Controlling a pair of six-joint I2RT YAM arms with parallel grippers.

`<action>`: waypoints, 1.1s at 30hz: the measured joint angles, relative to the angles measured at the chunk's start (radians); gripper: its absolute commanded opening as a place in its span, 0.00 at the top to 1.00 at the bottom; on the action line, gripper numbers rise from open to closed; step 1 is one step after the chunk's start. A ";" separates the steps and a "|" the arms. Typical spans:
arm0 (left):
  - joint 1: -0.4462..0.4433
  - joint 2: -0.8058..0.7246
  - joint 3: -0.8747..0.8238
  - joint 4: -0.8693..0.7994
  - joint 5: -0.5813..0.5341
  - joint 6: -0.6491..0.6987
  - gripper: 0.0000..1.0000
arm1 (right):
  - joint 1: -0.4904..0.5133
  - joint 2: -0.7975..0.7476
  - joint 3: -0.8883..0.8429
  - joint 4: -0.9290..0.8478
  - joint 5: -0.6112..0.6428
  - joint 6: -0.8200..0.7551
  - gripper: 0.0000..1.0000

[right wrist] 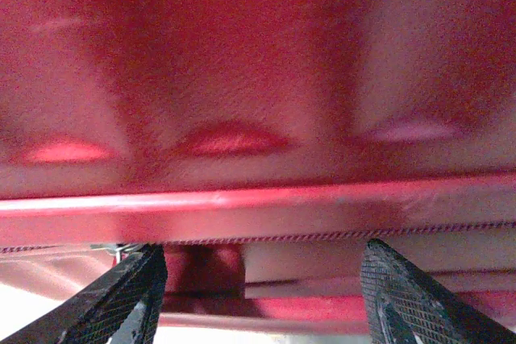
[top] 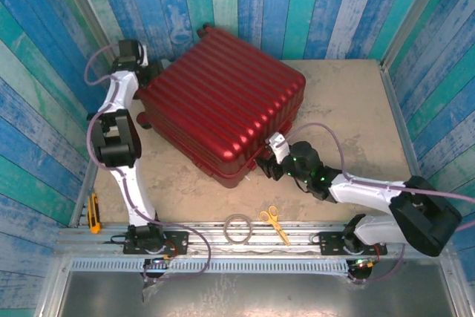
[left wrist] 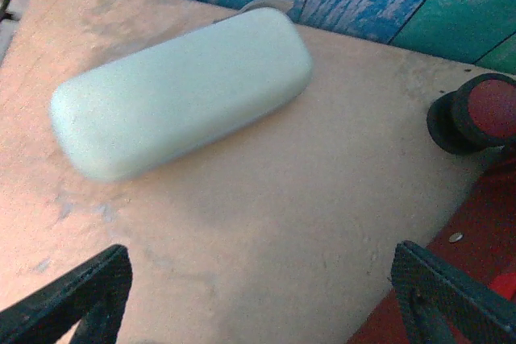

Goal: Pack the luggage

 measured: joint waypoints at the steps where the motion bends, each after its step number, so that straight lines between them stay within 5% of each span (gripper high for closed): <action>1: 0.000 -0.030 -0.034 0.007 -0.015 -0.011 0.13 | 0.003 -0.032 -0.005 -0.028 0.019 0.000 0.34; 14: -0.075 -0.513 -0.272 0.105 -0.053 -0.074 0.15 | 0.005 -0.446 -0.105 -0.267 0.098 -0.023 0.30; 25: -0.194 -0.620 -0.379 0.138 -0.030 -0.097 0.15 | 0.005 -0.214 -0.054 -0.296 -0.093 -0.065 0.37; 33: -0.272 -0.620 -0.434 0.132 -0.027 -0.120 0.15 | 0.005 -0.200 -0.047 -0.249 -0.127 -0.072 0.42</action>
